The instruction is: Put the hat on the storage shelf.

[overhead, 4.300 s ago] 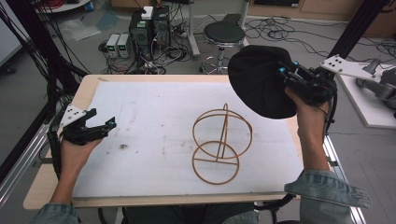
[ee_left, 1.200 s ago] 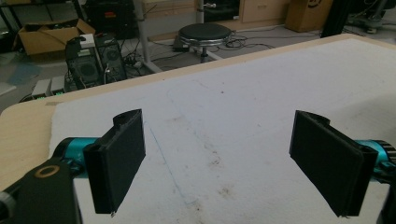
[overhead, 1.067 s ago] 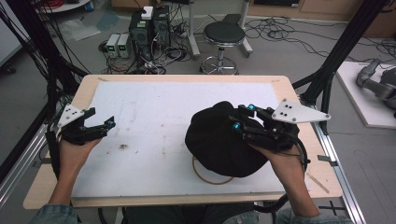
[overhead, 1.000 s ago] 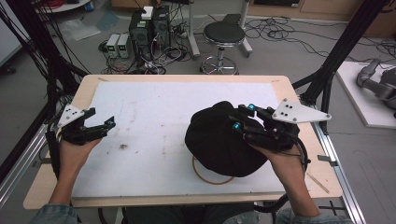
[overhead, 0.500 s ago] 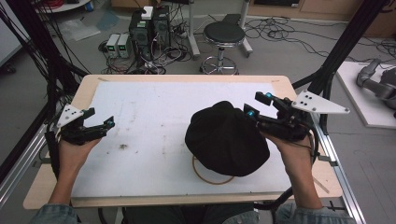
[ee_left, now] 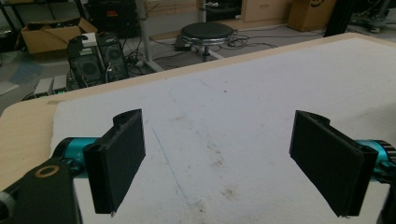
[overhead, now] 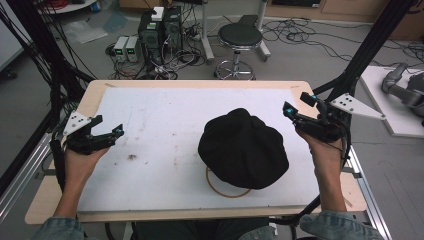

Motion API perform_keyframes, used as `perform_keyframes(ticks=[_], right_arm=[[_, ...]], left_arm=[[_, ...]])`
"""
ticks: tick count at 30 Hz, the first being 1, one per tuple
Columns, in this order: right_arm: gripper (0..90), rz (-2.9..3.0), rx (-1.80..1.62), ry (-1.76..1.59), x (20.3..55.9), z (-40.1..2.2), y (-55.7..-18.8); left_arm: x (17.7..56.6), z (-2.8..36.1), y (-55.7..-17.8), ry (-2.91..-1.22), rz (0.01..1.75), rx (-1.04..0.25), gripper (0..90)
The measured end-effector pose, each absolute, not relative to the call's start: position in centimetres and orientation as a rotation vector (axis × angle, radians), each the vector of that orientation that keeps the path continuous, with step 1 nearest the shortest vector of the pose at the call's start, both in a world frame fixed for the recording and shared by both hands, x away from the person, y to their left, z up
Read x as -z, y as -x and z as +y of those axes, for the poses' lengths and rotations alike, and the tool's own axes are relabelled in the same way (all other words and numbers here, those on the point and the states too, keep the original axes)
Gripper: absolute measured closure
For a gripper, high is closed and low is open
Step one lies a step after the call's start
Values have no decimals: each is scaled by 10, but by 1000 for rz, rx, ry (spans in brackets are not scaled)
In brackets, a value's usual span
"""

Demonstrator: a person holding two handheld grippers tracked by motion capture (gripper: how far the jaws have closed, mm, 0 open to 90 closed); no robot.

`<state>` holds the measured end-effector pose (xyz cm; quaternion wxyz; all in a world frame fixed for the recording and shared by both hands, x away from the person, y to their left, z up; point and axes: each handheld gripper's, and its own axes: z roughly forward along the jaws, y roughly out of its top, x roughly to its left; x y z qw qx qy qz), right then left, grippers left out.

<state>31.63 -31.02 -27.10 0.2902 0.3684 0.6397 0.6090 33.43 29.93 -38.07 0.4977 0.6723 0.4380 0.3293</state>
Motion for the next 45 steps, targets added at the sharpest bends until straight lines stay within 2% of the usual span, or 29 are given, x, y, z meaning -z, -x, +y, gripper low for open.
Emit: perform_keyframes(ticks=[8, 9, 13, 21, 26, 34, 45], right_arm=[[219, 1681, -1586, -1074, 290, -325, -332], [182, 1670, -1556, -1091, 295, -327, -335], [130, 1660, -1526, -1134, 304, -329, -341], [125, 1669, -1449, -1154, 328, -330, -356], [120, 1716, -1345, -1282, 340, -333, -368], [119, 1771, -1299, -1333, 347, -334, -373], [120, 1768, -1248, -1381, 384, -329, -374]], left_arm=[[383, 299, -336, -1629, 1066, -808, 184], [384, 299, -337, -1631, 1066, -806, 183], [385, 298, -337, -1634, 1065, -800, 183], [385, 298, -337, -1632, 1065, -807, 183], [386, 297, -339, -1638, 1062, -809, 183], [388, 294, -340, -1646, 1062, -807, 183], [388, 293, -342, -1648, 1059, -803, 183]])
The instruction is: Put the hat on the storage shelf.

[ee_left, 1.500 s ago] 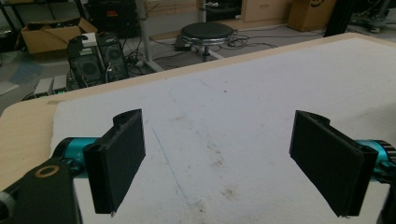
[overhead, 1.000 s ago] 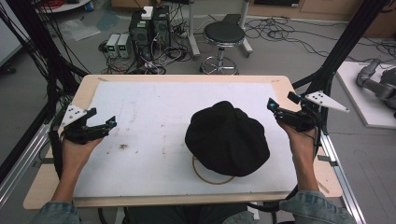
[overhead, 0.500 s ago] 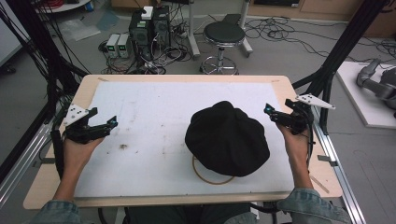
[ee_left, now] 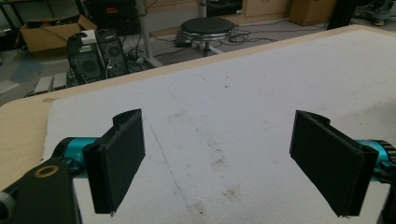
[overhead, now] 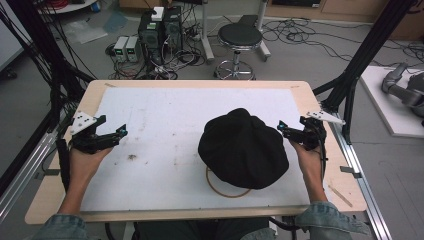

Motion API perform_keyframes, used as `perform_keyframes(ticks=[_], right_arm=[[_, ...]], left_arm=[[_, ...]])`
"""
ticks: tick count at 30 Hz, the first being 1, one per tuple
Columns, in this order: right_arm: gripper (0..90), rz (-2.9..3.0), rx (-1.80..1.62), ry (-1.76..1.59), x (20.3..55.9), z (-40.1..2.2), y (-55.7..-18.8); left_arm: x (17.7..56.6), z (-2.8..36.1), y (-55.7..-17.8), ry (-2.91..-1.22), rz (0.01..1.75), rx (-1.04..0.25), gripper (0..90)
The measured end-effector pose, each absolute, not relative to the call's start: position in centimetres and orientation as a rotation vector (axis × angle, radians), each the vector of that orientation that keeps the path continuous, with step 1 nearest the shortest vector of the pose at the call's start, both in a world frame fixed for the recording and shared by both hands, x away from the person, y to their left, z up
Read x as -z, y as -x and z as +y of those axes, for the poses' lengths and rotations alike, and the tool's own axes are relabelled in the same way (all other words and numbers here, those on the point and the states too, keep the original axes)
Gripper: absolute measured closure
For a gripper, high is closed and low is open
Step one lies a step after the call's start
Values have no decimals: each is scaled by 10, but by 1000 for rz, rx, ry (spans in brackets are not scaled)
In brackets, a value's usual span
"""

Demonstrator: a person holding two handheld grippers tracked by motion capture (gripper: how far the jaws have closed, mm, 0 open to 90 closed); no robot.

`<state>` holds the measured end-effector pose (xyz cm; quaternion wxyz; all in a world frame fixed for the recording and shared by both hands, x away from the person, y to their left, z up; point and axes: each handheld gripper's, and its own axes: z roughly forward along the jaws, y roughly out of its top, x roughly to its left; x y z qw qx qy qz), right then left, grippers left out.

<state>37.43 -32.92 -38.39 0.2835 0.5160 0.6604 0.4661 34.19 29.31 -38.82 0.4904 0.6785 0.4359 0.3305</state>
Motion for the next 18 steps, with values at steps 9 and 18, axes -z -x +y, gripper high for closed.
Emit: perform_keyframes(ticks=[9, 18], right_arm=[[120, 1765, -1231, -1402, 397, -331, -377], [120, 1755, -1239, -1394, 397, -331, -378]], left_arm=[[389, 293, -343, -1647, 1060, -801, 183], [391, 292, -345, -1658, 1073, -789, 183]])
